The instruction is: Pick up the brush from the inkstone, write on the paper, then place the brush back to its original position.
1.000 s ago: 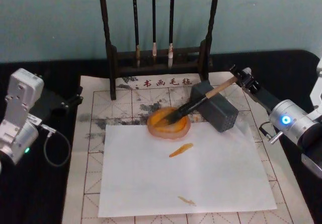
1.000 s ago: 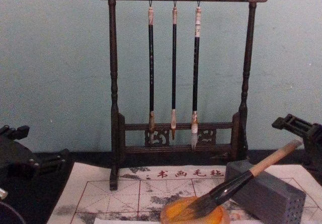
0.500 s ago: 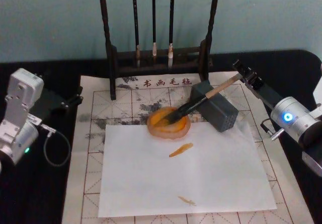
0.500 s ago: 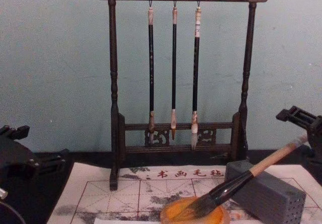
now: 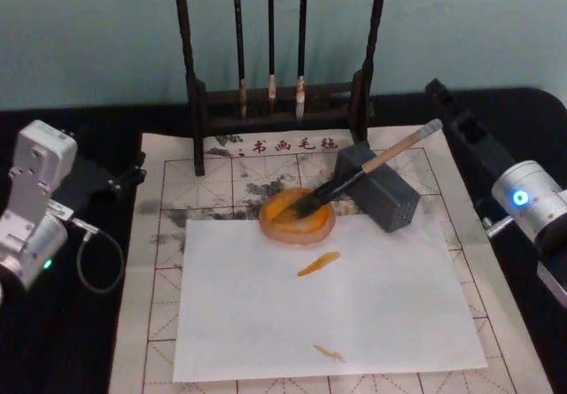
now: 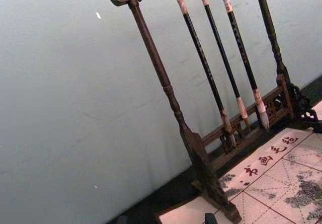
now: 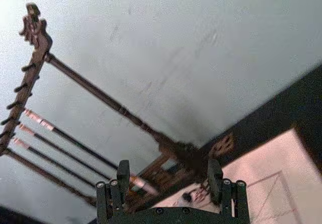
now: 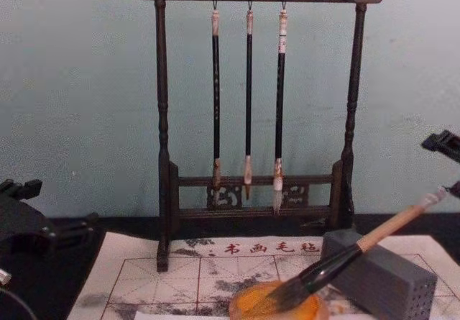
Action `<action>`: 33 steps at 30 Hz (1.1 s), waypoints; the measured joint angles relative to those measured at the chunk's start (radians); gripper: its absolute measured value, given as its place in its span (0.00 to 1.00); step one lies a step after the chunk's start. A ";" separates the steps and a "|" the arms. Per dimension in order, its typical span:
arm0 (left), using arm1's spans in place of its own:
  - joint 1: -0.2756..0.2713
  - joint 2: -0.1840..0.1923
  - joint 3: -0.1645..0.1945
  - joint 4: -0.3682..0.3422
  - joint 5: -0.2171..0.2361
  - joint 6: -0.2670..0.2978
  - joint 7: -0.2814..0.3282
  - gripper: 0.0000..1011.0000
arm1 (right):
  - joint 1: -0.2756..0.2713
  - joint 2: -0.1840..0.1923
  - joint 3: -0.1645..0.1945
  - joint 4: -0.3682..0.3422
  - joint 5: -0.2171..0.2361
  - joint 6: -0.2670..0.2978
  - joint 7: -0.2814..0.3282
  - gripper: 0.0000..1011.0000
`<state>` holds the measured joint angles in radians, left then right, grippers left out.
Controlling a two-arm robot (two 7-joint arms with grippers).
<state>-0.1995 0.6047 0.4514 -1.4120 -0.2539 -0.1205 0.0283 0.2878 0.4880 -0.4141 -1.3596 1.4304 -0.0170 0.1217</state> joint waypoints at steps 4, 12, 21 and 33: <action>0.000 0.000 0.000 0.000 0.000 0.000 0.000 0.99 | -0.012 0.004 0.009 -0.010 -0.063 -0.055 -0.027 0.99; 0.000 0.000 0.000 0.000 0.000 0.000 0.000 0.99 | -0.062 0.051 0.016 -0.038 -0.194 -0.146 -0.023 0.99; 0.000 0.000 0.000 0.000 0.000 0.000 0.000 0.99 | -0.152 0.131 0.003 -0.095 -0.344 -0.210 0.030 0.99; 0.000 0.000 0.000 0.000 0.000 0.000 0.000 0.99 | -0.158 0.158 -0.049 -0.060 -0.551 -0.239 0.009 0.99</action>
<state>-0.1995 0.6047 0.4513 -1.4120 -0.2539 -0.1205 0.0283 0.1296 0.6456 -0.4627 -1.4201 0.8797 -0.2558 0.1308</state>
